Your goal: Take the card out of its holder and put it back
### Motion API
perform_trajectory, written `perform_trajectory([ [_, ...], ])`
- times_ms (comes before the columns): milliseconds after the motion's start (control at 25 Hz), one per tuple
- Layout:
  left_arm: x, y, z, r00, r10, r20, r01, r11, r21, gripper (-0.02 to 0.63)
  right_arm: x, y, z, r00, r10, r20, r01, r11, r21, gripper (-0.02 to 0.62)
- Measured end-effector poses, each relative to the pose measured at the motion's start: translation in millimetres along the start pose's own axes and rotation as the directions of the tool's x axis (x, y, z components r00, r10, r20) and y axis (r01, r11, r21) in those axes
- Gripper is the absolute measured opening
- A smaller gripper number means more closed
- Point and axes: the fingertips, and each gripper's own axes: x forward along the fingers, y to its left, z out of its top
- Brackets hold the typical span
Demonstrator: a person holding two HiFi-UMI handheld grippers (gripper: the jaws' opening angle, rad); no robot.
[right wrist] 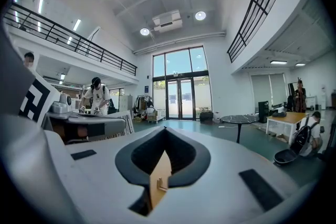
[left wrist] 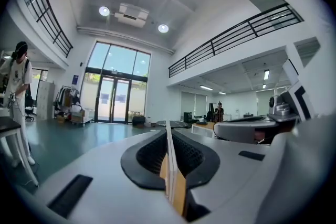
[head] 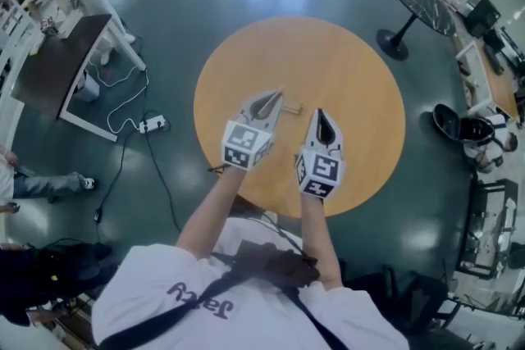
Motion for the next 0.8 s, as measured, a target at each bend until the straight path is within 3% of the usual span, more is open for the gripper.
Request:
perform_trajectory([
  [800,-33.6,-13.3,-1.7,1.0,0.017,0.026,-0.016,1.0,-0.023,0.028,-19.5,26.6,-1.0,0.997,0.072,0.009,-0.072,0.997,0.008,0.014],
])
